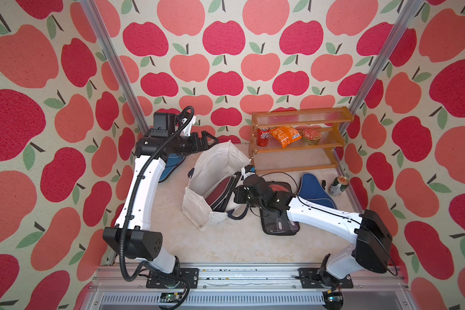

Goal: Remove the ping pong set from the canvas bag
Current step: Adjust the canvas bag at the center of the board.

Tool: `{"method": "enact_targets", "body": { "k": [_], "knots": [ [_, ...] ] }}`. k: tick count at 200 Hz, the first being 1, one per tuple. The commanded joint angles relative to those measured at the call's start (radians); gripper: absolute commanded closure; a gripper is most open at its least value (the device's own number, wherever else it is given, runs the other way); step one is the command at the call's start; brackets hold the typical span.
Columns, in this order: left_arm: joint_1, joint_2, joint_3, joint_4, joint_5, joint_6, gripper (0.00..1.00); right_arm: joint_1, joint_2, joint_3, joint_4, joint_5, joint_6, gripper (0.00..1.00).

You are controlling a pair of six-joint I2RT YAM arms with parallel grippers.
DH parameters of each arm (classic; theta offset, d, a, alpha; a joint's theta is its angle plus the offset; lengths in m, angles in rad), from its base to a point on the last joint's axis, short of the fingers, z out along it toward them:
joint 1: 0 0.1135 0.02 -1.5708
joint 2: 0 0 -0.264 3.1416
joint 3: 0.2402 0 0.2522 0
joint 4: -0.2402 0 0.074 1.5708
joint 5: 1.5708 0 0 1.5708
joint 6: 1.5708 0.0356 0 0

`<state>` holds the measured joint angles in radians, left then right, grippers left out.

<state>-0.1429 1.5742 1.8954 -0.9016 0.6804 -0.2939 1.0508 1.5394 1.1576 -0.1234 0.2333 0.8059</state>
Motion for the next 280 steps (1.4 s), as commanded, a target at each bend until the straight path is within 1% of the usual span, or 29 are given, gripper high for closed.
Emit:
{"method": "enact_targets", "body": {
  "k": [1,31,43,64,76,102,125,137,147,180,194,226,245,280],
  "knots": [
    [-0.042,0.019,-0.026,-0.029,-0.028,0.009,0.03,-0.011,-0.03,0.041,0.039,0.031,-0.04,1.0],
    [-0.082,0.058,-0.088,-0.052,-0.086,0.027,0.04,-0.011,-0.065,0.021,0.071,0.05,-0.077,1.0],
    [-0.097,0.071,-0.11,-0.071,-0.137,0.042,0.05,-0.011,-0.082,0.006,0.095,0.058,-0.103,1.0],
    [-0.13,0.098,-0.129,-0.125,-0.234,0.077,0.06,-0.011,-0.123,-0.055,0.181,0.077,-0.154,1.0],
    [-0.146,0.098,-0.155,-0.132,-0.274,0.084,0.06,-0.011,-0.144,-0.105,0.262,0.085,-0.194,1.0],
    [-0.188,0.099,-0.206,-0.126,-0.323,0.082,0.06,-0.011,-0.178,-0.21,0.401,0.102,-0.241,1.0],
    [-0.236,0.114,-0.225,-0.129,-0.364,0.073,0.07,-0.011,-0.181,-0.296,0.512,0.074,-0.256,1.0],
    [-0.26,0.125,-0.224,-0.136,-0.388,0.07,0.07,-0.009,-0.186,-0.356,0.605,0.05,-0.253,1.0],
    [-0.273,0.132,-0.218,-0.145,-0.414,0.067,0.08,-0.007,-0.184,-0.395,0.641,0.046,-0.24,1.0],
    [-0.277,0.127,-0.178,-0.169,-0.488,0.063,0.08,0.019,-0.138,-0.497,0.763,0.029,-0.197,1.0],
    [-0.277,0.125,-0.154,-0.184,-0.509,0.062,0.08,0.036,-0.11,-0.507,0.768,0.034,-0.185,1.0],
    [-0.284,0.13,-0.118,-0.206,-0.515,0.059,0.08,0.064,-0.032,-0.529,0.83,0.014,-0.152,1.0],
    [-0.291,0.137,-0.116,-0.222,-0.53,0.061,0.08,0.067,-0.001,-0.549,0.885,0.006,-0.131,1.0],
    [-0.315,0.147,-0.117,-0.248,-0.567,0.055,0.08,0.059,0.026,-0.568,0.907,-0.001,-0.102,1.0]
  ]
}}
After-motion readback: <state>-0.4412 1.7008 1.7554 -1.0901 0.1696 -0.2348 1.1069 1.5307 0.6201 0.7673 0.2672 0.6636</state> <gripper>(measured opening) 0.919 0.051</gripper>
